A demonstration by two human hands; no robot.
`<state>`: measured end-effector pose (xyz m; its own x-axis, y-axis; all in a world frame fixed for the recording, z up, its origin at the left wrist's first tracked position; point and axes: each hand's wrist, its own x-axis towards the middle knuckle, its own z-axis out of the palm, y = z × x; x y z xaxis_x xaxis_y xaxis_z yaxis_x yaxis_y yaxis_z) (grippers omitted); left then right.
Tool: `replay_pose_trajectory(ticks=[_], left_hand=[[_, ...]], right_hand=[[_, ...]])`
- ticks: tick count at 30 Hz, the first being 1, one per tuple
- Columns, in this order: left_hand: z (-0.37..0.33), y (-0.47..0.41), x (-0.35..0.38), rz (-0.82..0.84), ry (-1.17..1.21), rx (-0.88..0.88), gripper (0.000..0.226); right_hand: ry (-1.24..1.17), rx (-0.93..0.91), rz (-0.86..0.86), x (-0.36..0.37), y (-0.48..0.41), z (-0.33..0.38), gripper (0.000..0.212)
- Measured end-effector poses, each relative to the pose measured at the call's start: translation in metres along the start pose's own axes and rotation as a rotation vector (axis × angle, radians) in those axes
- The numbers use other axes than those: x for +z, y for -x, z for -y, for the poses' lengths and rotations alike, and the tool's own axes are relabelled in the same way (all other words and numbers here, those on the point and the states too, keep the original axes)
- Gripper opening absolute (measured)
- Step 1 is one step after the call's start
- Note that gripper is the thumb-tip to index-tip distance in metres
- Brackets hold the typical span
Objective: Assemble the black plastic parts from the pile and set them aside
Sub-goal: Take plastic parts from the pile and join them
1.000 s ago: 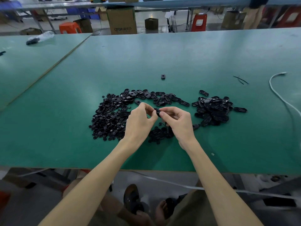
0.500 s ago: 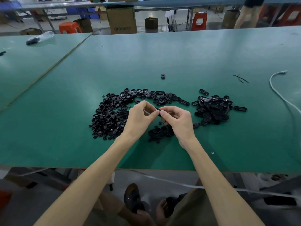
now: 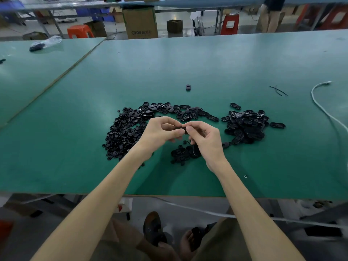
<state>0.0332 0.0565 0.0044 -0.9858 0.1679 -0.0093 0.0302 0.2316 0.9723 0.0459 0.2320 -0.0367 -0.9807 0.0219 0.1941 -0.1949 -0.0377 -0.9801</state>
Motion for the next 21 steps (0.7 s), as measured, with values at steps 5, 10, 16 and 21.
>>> replay_pose_trajectory(ticks=[5, 10, 16, 21], left_hand=[[-0.002, 0.000, -0.005, 0.064, 0.118, -0.064, 0.025], [-0.002, -0.002, -0.007, 0.078, 0.120, -0.087, 0.026], [-0.004, -0.004, -0.010, 0.097, 0.140, -0.125, 0.021], [-0.005, -0.007, -0.012, 0.119, 0.113, -0.140, 0.020]], right_hand=[[0.014, -0.008, -0.014, 0.000, 0.000, 0.001, 0.021], [0.020, -0.011, -0.010, 0.001, 0.000, 0.002, 0.019], [0.026, -0.015, -0.006, 0.001, 0.001, 0.003, 0.018], [0.021, -0.011, -0.009, 0.002, 0.001, 0.002, 0.016]])
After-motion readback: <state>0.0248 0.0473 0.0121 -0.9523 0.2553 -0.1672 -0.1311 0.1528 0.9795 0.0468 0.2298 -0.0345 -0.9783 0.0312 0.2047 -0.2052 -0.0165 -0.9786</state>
